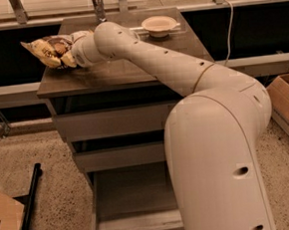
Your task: Place brown chip bag into bottom drawer
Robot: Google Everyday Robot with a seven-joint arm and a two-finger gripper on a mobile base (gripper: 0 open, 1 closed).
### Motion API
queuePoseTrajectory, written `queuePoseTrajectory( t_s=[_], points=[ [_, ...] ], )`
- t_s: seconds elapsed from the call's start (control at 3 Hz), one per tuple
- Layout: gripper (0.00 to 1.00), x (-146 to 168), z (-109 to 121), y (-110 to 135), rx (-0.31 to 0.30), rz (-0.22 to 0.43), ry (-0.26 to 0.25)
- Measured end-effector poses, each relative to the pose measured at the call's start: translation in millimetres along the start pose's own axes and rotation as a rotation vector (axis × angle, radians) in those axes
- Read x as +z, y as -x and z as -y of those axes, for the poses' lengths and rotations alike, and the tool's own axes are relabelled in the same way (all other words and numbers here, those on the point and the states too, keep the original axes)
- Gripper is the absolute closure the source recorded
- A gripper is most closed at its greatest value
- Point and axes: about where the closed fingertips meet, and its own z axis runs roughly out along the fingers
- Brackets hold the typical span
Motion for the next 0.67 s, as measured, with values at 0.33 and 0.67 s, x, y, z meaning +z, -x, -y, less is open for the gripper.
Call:
queuePoseTrajectory(
  t_s=[0.33,0.67],
  points=[
    [0.33,0.0,0.0,0.0,0.000,0.000,0.000],
    [0.09,-0.1,0.0,0.0,0.000,0.000,0.000]
  ],
)
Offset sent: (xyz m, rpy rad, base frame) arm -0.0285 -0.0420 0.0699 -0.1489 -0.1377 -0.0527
